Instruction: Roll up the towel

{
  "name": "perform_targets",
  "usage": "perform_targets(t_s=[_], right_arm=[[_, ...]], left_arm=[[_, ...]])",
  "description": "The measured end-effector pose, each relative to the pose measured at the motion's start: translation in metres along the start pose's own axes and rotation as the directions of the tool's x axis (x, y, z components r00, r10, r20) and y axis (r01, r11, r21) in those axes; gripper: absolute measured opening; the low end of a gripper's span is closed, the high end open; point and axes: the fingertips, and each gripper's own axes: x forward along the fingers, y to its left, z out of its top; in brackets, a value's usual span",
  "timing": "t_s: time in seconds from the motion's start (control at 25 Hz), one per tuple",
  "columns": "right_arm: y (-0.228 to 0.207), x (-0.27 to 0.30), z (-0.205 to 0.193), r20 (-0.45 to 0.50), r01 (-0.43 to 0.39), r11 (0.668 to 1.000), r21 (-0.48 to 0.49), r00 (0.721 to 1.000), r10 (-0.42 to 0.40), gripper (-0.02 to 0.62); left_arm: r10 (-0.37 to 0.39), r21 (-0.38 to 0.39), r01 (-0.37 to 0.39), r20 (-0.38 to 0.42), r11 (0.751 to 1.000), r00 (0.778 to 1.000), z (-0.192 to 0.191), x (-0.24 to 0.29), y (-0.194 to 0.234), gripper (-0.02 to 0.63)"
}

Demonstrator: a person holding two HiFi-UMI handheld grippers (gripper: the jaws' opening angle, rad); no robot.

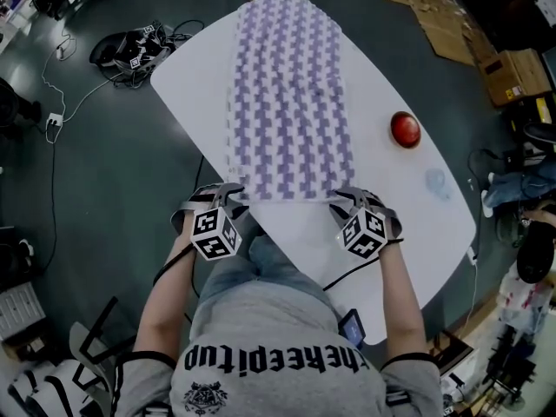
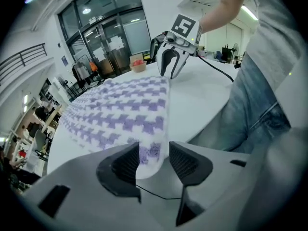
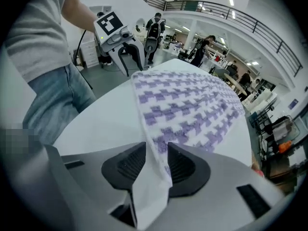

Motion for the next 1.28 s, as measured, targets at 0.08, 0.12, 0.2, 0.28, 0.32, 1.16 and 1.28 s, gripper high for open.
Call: perform_targets(t_s=[0.08, 0.12, 0.2, 0.28, 0.32, 1.16, 1.28], right_arm=[[-0.003, 0.007, -0.009, -0.021, 0.003, 1.000, -0.007, 1.000, -0.003, 0.121], [-0.004, 0.009, -0.013, -0.027, 0.006, 1.000, -0.006, 1.000, -0.006, 0.121], [-0.003, 0.010, -0.020, -0.039, 0.011, 1.000, -0.005, 0.999, -0.011, 0.121], [-0.002, 0.013, -0.021, -0.052, 0.011, 1.000, -0.009, 0.999, -0.012, 0.121], [-0.002, 0.015, -0.019, -0.059, 0.009, 1.000, -0.012, 0.998, -0.009, 0.121], [0.030, 0.007, -0.011, -0.041, -0.040, 0.999, 0.006, 0.998, 0.040, 0.018], [0.036, 0.002, -0.012, -0.040, -0.070, 0.997, 0.011, 0.997, 0.070, 0.018]], left_arm=[[-0.005, -0.003, 0.005, -0.029, 1.000, 1.000, -0.008, 0.006, 0.000, 0.178], [-0.003, -0.004, 0.003, -0.042, 1.000, 0.999, -0.010, 0.009, -0.001, 0.178], [0.007, -0.001, -0.007, -0.071, 1.000, 0.997, -0.015, 0.011, -0.004, 0.178], [0.018, 0.003, -0.017, -0.097, 1.000, 0.995, -0.022, 0.011, -0.004, 0.178], [0.022, 0.004, -0.021, -0.106, 1.000, 0.994, -0.025, 0.011, -0.002, 0.178], [-0.071, -0.014, 0.070, -0.085, 0.997, 0.994, -0.035, -0.009, -0.015, 0.034], [-0.111, -0.024, 0.109, -0.076, 0.994, 0.991, -0.035, -0.012, -0.022, 0.035]])
